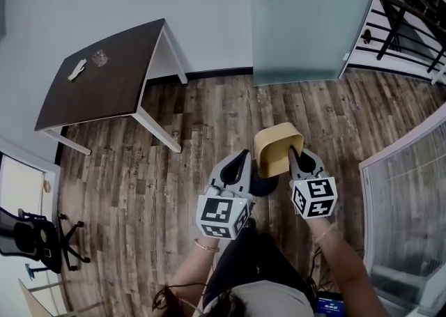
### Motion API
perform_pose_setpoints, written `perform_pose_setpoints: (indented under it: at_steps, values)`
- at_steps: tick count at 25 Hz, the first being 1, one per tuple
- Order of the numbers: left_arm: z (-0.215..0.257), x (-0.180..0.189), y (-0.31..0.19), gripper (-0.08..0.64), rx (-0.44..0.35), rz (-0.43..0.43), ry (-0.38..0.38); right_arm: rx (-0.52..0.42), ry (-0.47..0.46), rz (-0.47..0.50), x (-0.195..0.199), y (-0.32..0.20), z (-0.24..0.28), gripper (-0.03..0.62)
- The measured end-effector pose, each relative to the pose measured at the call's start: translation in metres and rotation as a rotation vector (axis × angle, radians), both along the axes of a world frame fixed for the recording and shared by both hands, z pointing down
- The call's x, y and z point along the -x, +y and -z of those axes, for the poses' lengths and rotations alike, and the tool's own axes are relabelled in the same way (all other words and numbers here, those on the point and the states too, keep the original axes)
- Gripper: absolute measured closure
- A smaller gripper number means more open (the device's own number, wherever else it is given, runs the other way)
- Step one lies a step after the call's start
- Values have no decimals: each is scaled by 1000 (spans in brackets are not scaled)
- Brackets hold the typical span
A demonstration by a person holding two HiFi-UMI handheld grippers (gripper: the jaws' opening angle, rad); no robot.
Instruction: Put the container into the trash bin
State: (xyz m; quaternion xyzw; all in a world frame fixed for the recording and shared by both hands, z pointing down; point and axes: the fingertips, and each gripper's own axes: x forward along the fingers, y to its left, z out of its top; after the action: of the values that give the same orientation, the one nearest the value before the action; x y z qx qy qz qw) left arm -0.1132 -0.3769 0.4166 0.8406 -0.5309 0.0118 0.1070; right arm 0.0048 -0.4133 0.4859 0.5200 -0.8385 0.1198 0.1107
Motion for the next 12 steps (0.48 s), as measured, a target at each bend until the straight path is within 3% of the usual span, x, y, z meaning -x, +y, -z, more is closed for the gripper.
perform_pose_setpoints:
  at_steps: [12]
  values:
    - [-54,17,-55,541,58,12,27,86,13,-24,12,-47,-80,583]
